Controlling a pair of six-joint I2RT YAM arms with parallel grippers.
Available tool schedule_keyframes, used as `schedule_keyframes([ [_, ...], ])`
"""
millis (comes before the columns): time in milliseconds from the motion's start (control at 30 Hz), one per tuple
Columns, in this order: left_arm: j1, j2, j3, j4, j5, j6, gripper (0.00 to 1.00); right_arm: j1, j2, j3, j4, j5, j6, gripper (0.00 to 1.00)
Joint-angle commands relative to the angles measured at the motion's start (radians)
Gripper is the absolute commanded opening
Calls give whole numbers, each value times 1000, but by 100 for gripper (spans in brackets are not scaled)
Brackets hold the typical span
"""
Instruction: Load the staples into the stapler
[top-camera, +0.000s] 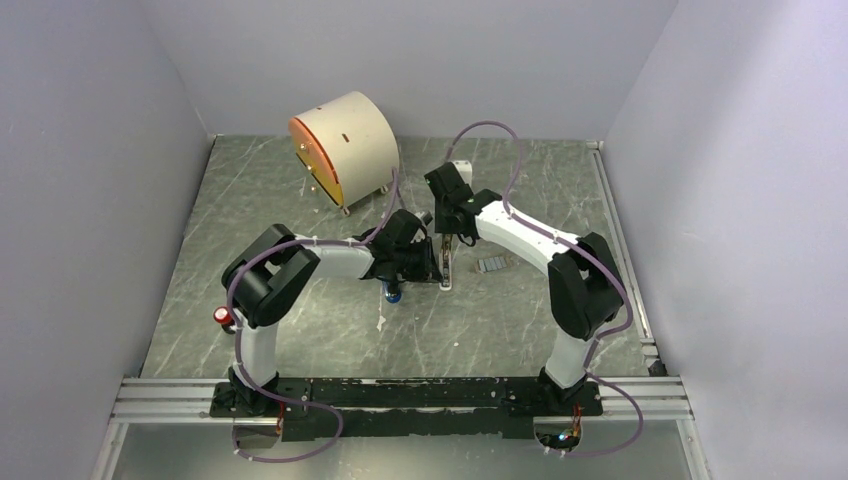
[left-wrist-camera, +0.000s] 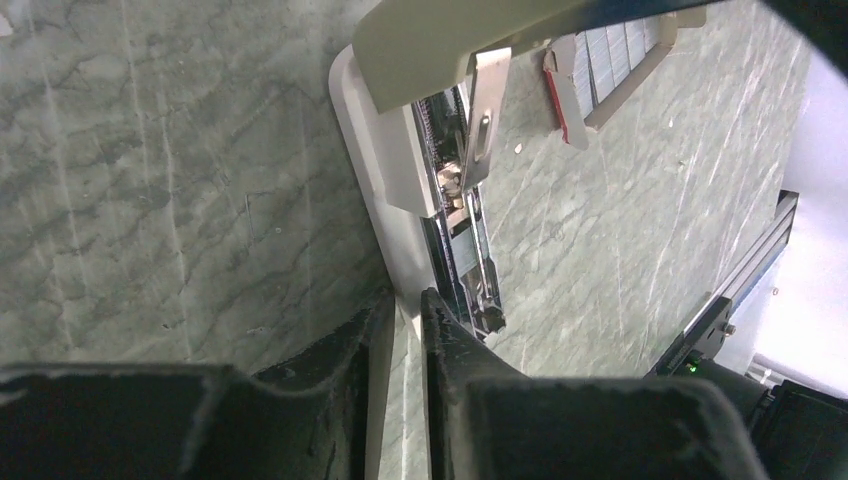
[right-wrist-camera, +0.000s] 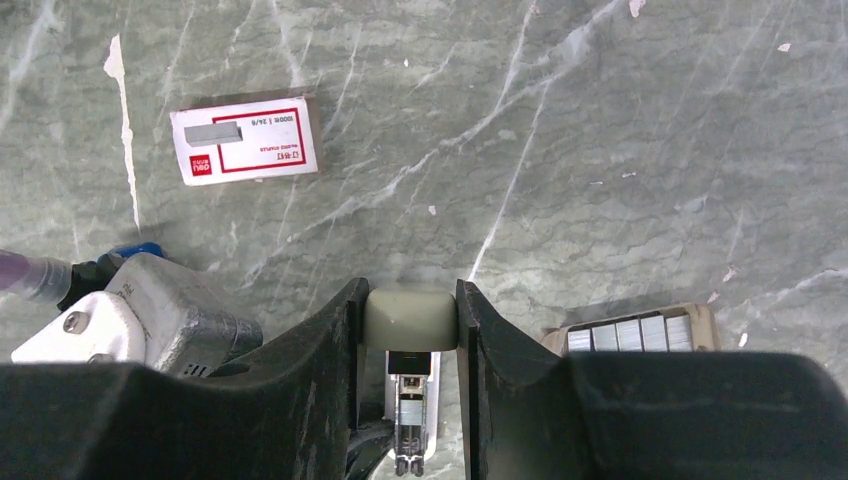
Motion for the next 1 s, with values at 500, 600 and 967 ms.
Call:
schedule_keyframes([
  [500,-12,99,-65,1,-64,-35,12,27,-196,-264,132,-52,96,15],
  [600,-12,100,-62,-17,-100,-26,12,62,-210,-294,142,-21,119,14],
  [967,-12,99,-61,-29,-130,-21,11,191,-206,-342,101,105,215,13],
])
